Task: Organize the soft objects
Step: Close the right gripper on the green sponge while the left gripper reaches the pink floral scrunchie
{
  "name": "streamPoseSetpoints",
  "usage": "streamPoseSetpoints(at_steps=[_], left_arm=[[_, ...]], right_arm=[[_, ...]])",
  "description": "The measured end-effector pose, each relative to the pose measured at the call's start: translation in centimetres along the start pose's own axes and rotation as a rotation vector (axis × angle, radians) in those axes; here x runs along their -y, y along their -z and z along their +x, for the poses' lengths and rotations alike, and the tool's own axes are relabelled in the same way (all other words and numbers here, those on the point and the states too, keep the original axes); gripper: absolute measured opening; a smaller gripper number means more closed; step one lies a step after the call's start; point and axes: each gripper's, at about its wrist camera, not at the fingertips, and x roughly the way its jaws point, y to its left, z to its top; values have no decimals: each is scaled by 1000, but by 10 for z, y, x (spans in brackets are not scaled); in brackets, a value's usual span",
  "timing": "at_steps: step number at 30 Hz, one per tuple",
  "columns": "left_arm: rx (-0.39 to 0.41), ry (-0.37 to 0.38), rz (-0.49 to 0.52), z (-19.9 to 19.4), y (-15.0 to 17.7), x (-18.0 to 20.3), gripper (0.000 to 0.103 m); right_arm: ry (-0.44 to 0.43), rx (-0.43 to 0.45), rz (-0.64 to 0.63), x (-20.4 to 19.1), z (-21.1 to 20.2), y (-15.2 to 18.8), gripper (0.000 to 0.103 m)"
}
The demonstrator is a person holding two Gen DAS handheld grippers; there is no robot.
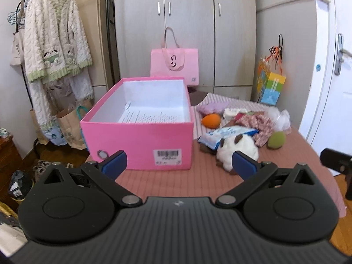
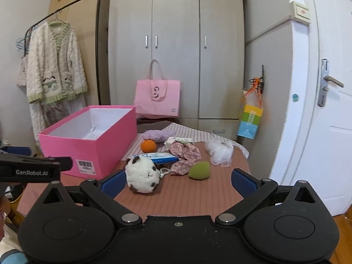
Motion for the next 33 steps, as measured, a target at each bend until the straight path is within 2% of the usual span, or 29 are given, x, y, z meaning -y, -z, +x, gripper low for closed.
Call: streamPoseSetpoints(at_steps=[9,18,26,30,33], left_arm=[[-29,57,17,34,-4,16,100],[-65,151,30,73,-1,37,100],[-7,258,112,87,-33,73,98],[-63,303,108,125,-47,88,94],[-158,306,91,159,-47,96,84]], right_arm=[[-43,51,-4,14,24,-3,103],[-61,-41,16,38,75,0,102],[-86,-59,-10,60,114,-3,100],[-106,-66,-10,73,138,-2,98],[-126,-77,-24,75,153,-2,97]])
